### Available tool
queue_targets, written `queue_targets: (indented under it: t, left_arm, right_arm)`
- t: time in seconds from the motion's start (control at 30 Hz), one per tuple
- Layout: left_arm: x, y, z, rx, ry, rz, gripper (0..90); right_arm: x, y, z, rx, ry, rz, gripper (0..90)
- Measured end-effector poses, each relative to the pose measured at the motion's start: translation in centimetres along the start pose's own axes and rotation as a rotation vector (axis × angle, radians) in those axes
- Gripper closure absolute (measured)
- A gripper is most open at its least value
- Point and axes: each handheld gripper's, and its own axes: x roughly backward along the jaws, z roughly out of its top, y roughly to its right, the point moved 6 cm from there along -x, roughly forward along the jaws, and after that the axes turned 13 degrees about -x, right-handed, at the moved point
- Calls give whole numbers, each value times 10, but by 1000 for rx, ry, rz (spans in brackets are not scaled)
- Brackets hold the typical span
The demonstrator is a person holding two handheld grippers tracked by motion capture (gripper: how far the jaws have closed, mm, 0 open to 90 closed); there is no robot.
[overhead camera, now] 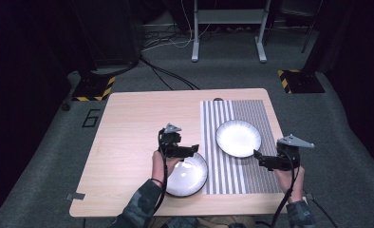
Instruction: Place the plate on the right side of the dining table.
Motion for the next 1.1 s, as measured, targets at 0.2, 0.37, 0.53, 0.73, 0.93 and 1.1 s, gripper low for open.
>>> queue_targets:
  t: [0.2, 0.37, 0.53, 0.73, 0.93, 1.1]
  left_arm:
    - [29, -21, -32, 23, 3, 86, 133]
    - [47, -38, -71, 61, -32, 145, 133]
    - [59, -52, -108, 90, -67, 225, 129]
    - [76, -70, -147, 129, -122, 294, 115]
    - [83, -80, -160, 168, -124, 316, 101]
    - [82, -85, -167, 179, -126, 336, 96]
  right_arm:
    - [11, 7, -12, 6, 5, -19, 0]
    - [16, 16, -27, -6, -9, -42, 0]
    - [11, 29, -50, 3, -48, -109, 0]
    - [3, 44, -78, -7, -94, -168, 0]
    - [-5, 55, -96, -35, -131, -184, 0]
    - [-7, 57, -100, -13, -157, -214, 0]
